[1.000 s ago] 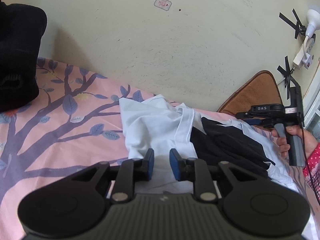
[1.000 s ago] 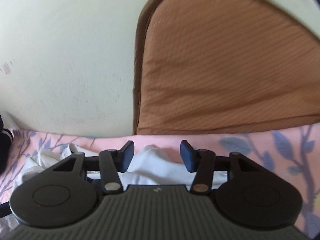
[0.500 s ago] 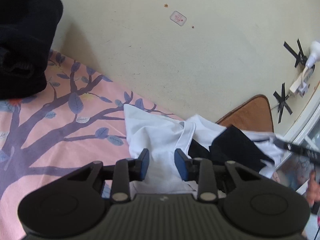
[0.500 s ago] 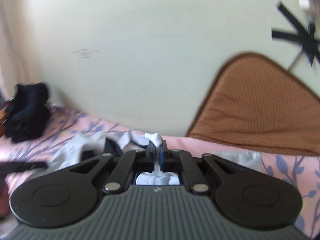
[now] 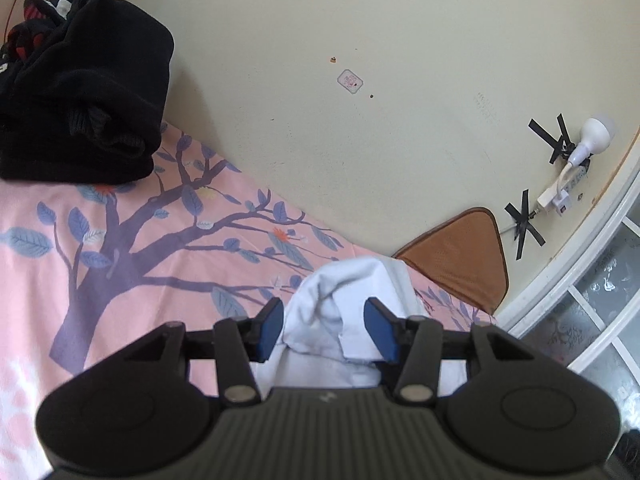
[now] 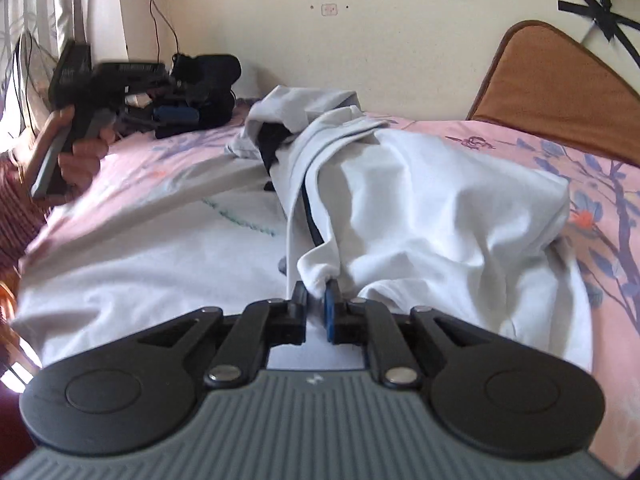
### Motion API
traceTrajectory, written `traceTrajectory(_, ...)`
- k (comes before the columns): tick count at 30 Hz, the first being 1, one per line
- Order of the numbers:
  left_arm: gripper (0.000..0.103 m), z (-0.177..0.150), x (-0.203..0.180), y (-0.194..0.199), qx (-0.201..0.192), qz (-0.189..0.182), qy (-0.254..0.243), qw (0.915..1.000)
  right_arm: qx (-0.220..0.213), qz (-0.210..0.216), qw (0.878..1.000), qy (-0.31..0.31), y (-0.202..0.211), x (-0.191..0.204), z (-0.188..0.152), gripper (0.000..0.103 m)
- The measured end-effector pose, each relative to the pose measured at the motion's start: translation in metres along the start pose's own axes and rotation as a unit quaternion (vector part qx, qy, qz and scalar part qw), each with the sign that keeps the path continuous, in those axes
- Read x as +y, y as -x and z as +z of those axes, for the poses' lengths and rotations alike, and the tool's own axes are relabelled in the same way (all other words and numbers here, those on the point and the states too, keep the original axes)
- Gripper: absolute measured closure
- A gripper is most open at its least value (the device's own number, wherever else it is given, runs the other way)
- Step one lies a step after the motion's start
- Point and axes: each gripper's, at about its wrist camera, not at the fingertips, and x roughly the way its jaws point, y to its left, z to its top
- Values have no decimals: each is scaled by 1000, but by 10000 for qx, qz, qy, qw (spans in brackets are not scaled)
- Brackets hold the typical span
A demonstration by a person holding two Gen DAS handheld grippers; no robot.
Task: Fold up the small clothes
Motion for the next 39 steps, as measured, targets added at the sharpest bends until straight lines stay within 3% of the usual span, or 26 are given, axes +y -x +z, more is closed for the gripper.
traceTrajectory(1, 57, -5, 0, 0, -10, 24, -25, 10000, -182, 300, 9988, -348, 3, -7, 16, 83)
traceTrajectory(2, 57, -11, 1, -1, -13, 46, -47, 10000, -387, 518, 9958, -655, 5, -13, 30, 72)
traceTrajectory(3, 57, -17, 3, -3, 6, 66, -53, 10000, -582, 618, 9922, -917, 3, -20, 46, 62)
traceTrajectory(4, 57, -22, 5, -5, 36, 94, -59, 9999, -711, 600, 9895, -1106, -3, -24, 60, 59)
traceTrajectory(8, 59, -32, 6, -18, 310, 427, -248, 9983, -769, 16, 9832, -1653, -51, -51, 115, 49)
traceTrajectory(12, 57, -37, -1, -16, 245, 334, -528, 9977, -455, 118, 9562, -2889, -88, -96, 137, 48)
traceTrajectory(13, 57, -37, -1, -16, 247, 299, -551, 9977, -280, 100, 9559, -2922, -98, -99, 140, 48)
traceTrajectory(16, 57, -35, 0, -17, 260, 247, -493, 9981, 467, -541, 9590, -2743, -125, -101, 138, 45)
traceTrajectory(19, 57, -33, 4, -18, 277, 198, -308, 9989, 1130, -413, 9552, -2705, -147, -94, 128, 45)
traceTrajectory(20, 57, -32, 6, -18, 277, 190, -252, 9991, 1154, -331, 9567, -2651, -152, -90, 127, 50)
traceTrajectory(21, 57, -31, 8, -18, 273, 185, -173, 9993, 1046, -224, 9615, -2529, -153, -84, 128, 78)
traceTrajectory(22, 57, -30, 11, -18, 272, 173, -105, 9994, 872, -144, 9679, -2354, -150, -75, 132, 92)
traceTrajectory(24, 57, -28, 17, -16, 234, 124, 82, 9996, 504, 124, 9783, -2006, -138, -53, 142, 92)
traceTrajectory(27, 57, -22, 30, -6, 12, 68, 446, 9990, 371, 906, 9824, -1589, -115, -2, 149, 92)
traceTrajectory(30, 55, -16, 44, 16, -423, -217, 906, 9947, 555, 1330, 9885, -447, -96, 73, 130, 88)
traceTrajectory(32, 49, -14, 48, 28, -631, -342, 1064, 9917, 1038, 1831, 9774, -185, -101, 105, 97, 86)
traceTrajectory(35, 48, -11, 45, 40, -632, -236, 944, 9932, 1351, 1852, 9731, 232, -94, 126, 52, 84)
traceTrajectory(37, 44, -12, 39, 45, -537, -193, 772, 9954, 950, 1630, 9813, 378, -69, 117, 40, 84)
traceTrajectory(39, 38, -12, 31, 44, -424, -153, 565, 9974, 407, 1404, 9893, 37, -39, 92, 43, 83)
